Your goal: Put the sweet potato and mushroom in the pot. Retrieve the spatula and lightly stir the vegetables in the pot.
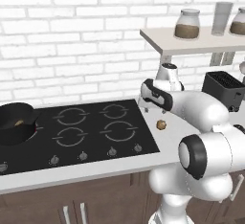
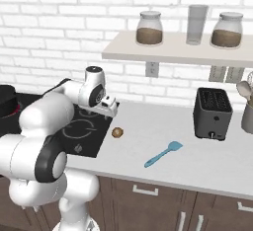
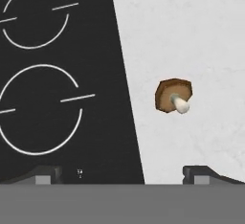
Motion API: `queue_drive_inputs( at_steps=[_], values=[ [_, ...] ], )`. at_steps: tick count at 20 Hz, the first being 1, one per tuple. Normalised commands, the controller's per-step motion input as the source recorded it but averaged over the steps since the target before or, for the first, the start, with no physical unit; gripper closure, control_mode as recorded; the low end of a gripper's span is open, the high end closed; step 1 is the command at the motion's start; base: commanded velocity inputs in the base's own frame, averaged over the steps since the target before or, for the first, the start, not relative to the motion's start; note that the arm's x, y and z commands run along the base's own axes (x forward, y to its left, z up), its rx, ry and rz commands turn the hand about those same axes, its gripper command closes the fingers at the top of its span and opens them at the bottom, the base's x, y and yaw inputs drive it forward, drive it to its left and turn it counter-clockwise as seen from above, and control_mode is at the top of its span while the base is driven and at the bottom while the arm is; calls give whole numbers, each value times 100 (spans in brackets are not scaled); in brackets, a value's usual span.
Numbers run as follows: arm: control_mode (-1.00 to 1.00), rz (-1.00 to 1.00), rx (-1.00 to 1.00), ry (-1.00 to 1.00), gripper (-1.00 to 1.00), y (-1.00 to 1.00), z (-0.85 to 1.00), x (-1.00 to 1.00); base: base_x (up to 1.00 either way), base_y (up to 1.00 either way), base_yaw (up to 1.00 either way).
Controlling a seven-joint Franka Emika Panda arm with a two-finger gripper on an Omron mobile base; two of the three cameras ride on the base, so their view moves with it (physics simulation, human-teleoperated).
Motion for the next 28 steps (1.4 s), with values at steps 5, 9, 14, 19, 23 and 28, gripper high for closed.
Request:
queue_drive_inputs(
  at_steps=[5, 9, 14, 19, 23, 28],
  values=[
    [-100, -8, 0, 4, -100, -58, -43, 0, 0, 0, 0],
    [-100, -7, 0, 1, -100, -42, -50, 7, 0, 0, 0],
    [-100, -5, 2, 2, -100, -7, -30, 19, 0, 0, 0],
    [-100, -5, 5, 5, -100, -2, -23, 24, 0, 0, 0],
    [-100, -5, 5, 4, -100, -11, -23, 25, 0, 0, 0],
    [-100, -6, 4, 4, -100, -18, -21, 21, 0, 0, 0]
  ],
)
